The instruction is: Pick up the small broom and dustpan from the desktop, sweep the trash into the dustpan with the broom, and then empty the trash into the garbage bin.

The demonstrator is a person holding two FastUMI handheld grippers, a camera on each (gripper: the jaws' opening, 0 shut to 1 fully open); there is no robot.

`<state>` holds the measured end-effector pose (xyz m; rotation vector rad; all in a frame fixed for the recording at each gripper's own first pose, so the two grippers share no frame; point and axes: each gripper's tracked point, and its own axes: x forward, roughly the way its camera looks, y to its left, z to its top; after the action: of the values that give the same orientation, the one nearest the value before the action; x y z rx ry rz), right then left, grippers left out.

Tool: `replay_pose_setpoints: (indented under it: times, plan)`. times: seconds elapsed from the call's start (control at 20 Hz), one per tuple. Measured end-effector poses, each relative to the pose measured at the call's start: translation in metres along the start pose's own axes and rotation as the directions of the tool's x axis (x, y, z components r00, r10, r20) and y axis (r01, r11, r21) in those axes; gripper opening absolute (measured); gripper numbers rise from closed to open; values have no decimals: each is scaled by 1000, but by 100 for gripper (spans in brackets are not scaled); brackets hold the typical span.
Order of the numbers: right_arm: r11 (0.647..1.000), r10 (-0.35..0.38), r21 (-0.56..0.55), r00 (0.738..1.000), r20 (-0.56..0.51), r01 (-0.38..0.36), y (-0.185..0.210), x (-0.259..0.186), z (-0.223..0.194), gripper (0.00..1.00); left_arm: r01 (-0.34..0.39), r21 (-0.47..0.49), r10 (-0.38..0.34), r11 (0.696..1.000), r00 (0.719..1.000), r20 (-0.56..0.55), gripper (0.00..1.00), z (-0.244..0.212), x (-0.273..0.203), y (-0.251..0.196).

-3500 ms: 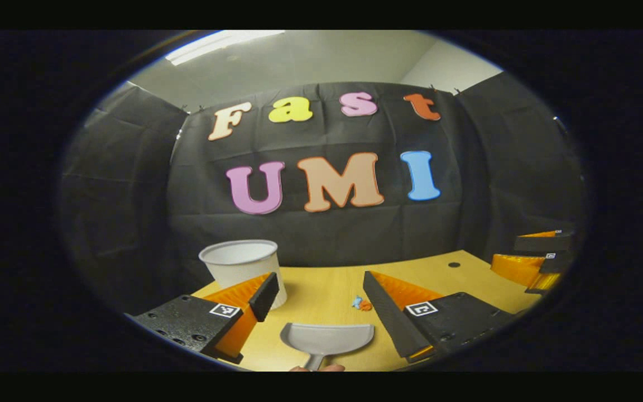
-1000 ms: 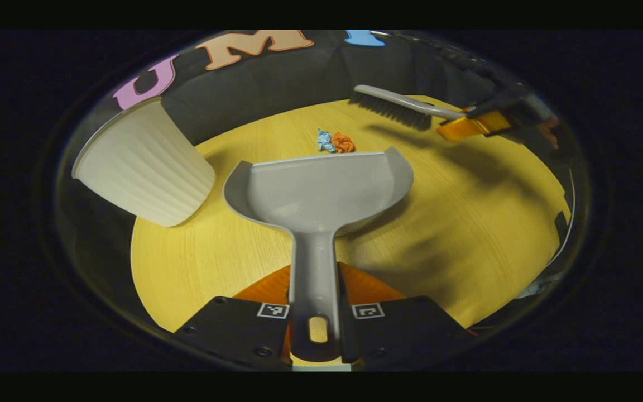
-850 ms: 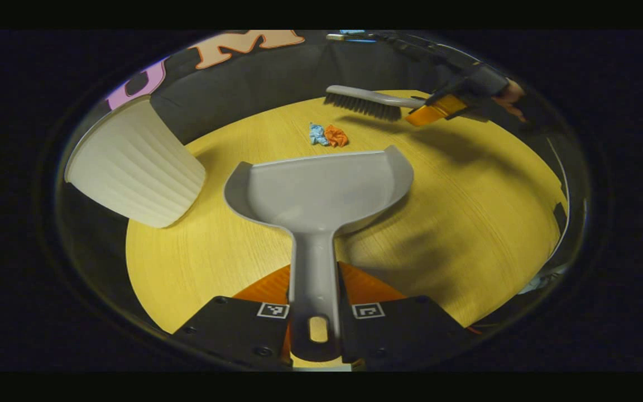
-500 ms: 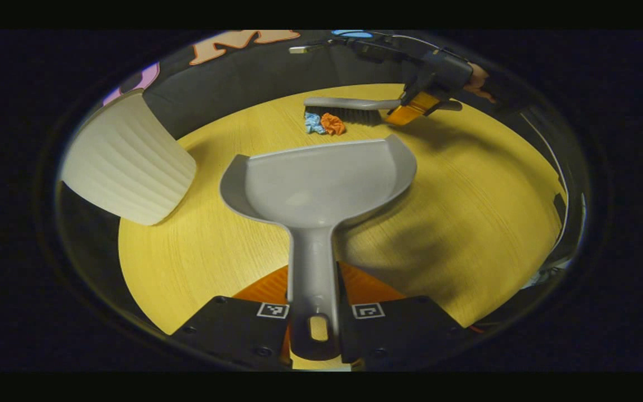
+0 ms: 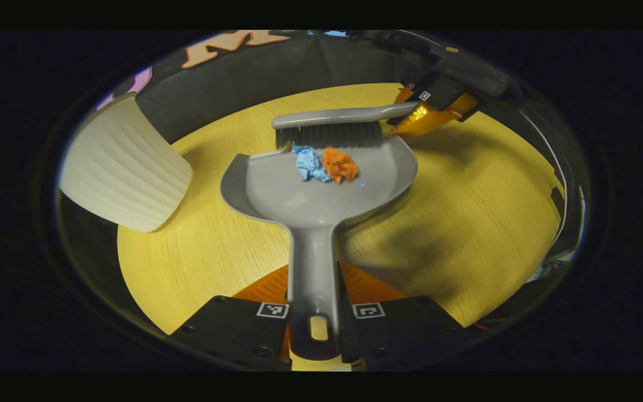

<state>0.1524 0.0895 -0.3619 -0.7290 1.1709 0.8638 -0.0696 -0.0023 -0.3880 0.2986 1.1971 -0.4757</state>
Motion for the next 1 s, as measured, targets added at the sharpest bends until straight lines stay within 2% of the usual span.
replay_pose_setpoints:
  times: [0.1, 0.2, 0.25, 0.3, 0.4, 0.55, 0.65, 0.75, 0.85, 1.0]
  plan:
    - [997, -51, 62, 997, 52, 48, -17, -9, 5, 22, -24, -26, 25, 999, 999, 27, 27, 3, 0, 0]
    - [973, -64, 232, 982, 179, 21, -23, -26, 9, 22, -79, -50, 84, 996, 992, 92, 27, 11, -4, 7]
    - [944, -52, 330, 972, 230, -27, -24, -35, 7, 22, -116, -55, 124, 992, 978, 169, 25, 28, -10, 11]
    - [911, -57, 407, 961, 271, -61, -26, -41, -2, 22, -143, -82, 158, 986, 961, 225, 27, 43, -20, 17]
    - [862, -120, 504, 948, 295, -48, -37, -47, -30, 22, -169, -145, 206, 975, 933, 295, 27, 63, -42, 23]
    - [809, -138, 585, 950, 281, -55, -37, -33, -70, 22, -189, -215, 261, 958, 888, 378, 27, 90, -69, 26]
    - [780, -128, 621, 952, 280, -78, -32, -16, -81, 22, -204, -239, 290, 949, 862, 416, 27, 105, -80, 31]
    - [761, -109, 641, 953, 282, -102, -34, 2, -89, 22, -218, -259, 318, 941, 832, 454, 25, 115, -91, 31]
    - [745, -80, 653, 954, 288, -135, -46, 0, -83, 22, -236, -273, 346, 933, 801, 489, 26, 130, -101, 32]
    - [727, -42, 662, 951, 306, -181, -69, -8, -89, 22, -315, -282, 420, 906, 749, 513, 27, 143, -130, 50]
